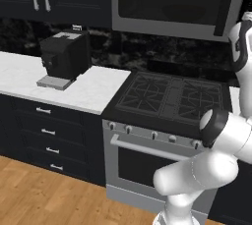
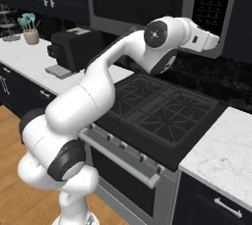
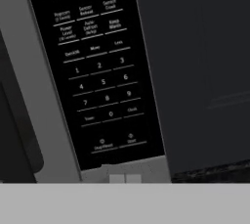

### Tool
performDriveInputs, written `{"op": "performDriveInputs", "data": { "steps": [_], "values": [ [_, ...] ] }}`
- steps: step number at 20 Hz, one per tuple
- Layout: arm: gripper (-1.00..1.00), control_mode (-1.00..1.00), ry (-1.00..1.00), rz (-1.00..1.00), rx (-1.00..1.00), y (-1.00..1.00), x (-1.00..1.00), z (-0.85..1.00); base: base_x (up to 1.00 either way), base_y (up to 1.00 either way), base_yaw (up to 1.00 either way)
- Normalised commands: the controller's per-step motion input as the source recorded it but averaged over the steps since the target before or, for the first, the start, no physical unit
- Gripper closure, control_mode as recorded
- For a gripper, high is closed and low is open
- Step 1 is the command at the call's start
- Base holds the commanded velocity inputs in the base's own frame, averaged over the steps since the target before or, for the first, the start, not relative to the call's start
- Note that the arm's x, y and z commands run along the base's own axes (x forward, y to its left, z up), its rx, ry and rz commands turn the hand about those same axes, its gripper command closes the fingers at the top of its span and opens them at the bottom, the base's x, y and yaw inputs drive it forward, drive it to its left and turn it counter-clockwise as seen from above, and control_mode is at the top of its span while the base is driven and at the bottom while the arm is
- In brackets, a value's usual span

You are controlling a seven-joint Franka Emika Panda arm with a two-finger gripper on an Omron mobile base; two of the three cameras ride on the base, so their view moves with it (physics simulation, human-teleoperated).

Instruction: Pick the eggplant from the sink and place it in the bowl. Then pick the bowl and place it in the microwave. Then close the microwave door and press the start button.

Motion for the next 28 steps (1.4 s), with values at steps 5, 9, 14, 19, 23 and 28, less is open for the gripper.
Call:
{"op": "performDriveInputs", "data": {
  "steps": [5,9,14,19,23,28],
  "values": [
    [1.00,-1.00,0.00,0.00,0.00,-0.09,0.35,-0.07,0.00,0.00,0.00],
    [1.00,-1.00,0.00,0.00,0.00,-0.24,0.25,0.00,0.00,0.00,0.00],
    [1.00,-1.00,0.00,0.00,0.00,-0.24,0.22,0.00,0.00,0.00,0.00],
    [1.00,-1.00,0.00,0.01,0.00,-0.26,0.12,0.00,0.00,0.00,0.00],
    [1.00,-1.00,0.00,0.02,0.02,-0.20,0.00,-0.08,0.00,0.00,0.00],
    [1.00,-1.00,0.00,0.02,0.04,-0.12,0.00,-0.13,0.00,0.00,0.00]
  ]
}}
